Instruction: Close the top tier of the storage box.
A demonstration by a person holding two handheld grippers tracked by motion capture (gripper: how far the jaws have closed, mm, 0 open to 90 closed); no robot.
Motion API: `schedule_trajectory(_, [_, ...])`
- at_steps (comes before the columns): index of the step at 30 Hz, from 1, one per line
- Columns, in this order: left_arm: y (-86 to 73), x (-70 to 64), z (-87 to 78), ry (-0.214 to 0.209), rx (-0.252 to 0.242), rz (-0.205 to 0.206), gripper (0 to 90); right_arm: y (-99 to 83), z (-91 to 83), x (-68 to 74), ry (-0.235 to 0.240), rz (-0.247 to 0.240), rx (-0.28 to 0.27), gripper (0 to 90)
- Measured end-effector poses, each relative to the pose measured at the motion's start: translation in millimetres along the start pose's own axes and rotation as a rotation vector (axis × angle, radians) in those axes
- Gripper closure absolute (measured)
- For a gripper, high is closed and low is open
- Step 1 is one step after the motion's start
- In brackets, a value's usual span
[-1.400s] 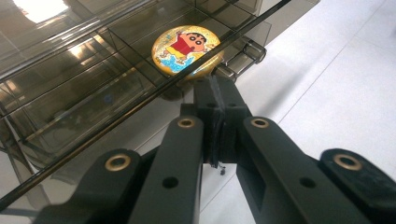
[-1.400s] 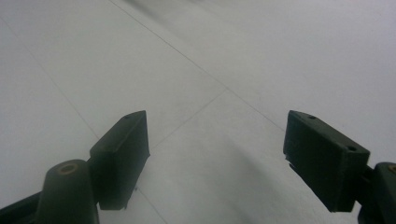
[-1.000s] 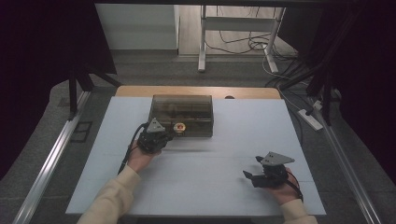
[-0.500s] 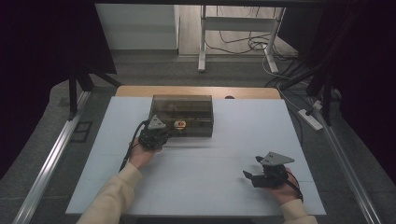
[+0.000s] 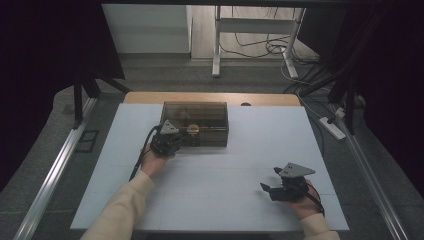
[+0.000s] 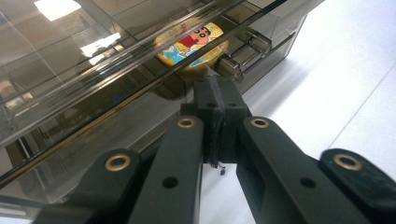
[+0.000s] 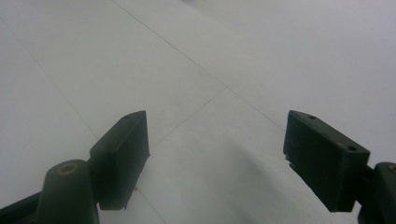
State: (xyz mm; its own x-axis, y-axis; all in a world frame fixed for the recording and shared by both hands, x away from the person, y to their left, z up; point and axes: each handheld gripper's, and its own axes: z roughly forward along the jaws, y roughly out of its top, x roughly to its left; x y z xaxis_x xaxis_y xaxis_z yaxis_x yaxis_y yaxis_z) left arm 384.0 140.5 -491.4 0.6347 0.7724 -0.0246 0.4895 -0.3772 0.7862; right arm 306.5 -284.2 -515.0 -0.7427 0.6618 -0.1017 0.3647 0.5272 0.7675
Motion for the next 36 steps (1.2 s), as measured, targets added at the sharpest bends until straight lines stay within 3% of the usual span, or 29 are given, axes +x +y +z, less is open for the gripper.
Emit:
schedule_trajectory(21, [1.5, 4.1, 5.1, 0.009, 0.001, -0.008, 88.5, -0.1, -0.4, 0.1, 0.001, -0.001, -0.002, 22.2])
schedule_trajectory(29, [-0.6, -1.2, -5.6, -0.008, 0.008, 0.002, 88.6, -0.3, -2.0, -0.4, -0.001, 0.002, -0.008, 22.2])
schedule_trajectory(36, [-14.1, -5.4, -19.0, -0.022, 0.013, 0.002, 88.6, -0.4, -2.9, -0.8, 0.000, 0.006, -0.015, 22.2])
